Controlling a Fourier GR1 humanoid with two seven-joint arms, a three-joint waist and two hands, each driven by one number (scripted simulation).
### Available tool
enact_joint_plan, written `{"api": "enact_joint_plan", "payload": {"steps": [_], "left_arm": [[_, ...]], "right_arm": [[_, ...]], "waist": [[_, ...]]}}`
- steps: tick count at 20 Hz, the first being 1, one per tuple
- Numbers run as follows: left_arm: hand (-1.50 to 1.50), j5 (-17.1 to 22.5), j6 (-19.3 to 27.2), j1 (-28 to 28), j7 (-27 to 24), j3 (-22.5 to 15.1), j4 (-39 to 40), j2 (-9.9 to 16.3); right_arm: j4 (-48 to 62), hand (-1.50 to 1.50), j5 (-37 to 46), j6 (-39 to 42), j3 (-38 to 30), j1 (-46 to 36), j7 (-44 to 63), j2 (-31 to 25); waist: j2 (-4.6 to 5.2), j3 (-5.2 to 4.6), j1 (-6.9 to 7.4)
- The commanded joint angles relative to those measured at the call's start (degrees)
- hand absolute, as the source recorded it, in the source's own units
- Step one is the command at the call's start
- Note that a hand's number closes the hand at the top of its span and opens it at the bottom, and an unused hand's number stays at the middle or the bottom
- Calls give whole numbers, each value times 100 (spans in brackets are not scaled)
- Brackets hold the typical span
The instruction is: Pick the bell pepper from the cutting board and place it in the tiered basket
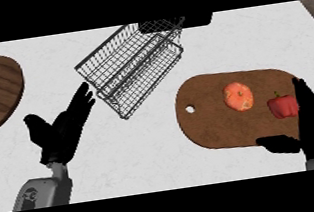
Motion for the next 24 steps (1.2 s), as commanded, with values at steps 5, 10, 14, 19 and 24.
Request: {"api": "enact_joint_plan", "payload": {"steps": [5,10,14,19,24], "left_arm": [[0,-177,-56,4,259,65,-231,-157],[0,-222,-246,-152,-63,215,284,-150],[0,-242,-140,-20,-36,93,-14,-324],[0,-328,-57,114,119,64,-245,-348],[0,-217,-89,-397,359,297,35,-320]], "right_arm": [[884,-150,-270,-160,-521,-310,-601,70],[1429,-150,-129,-414,-395,-531,-814,311],[1956,-150,-181,-454,-397,-599,-1244,266],[2026,150,-265,-594,-252,-744,-1911,319],[2345,150,-102,-534,-471,-1291,-1788,172]], "waist": [[5,-3,-1],[8,-4,-4],[10,-3,3],[6,-2,16],[13,-3,9]]}}
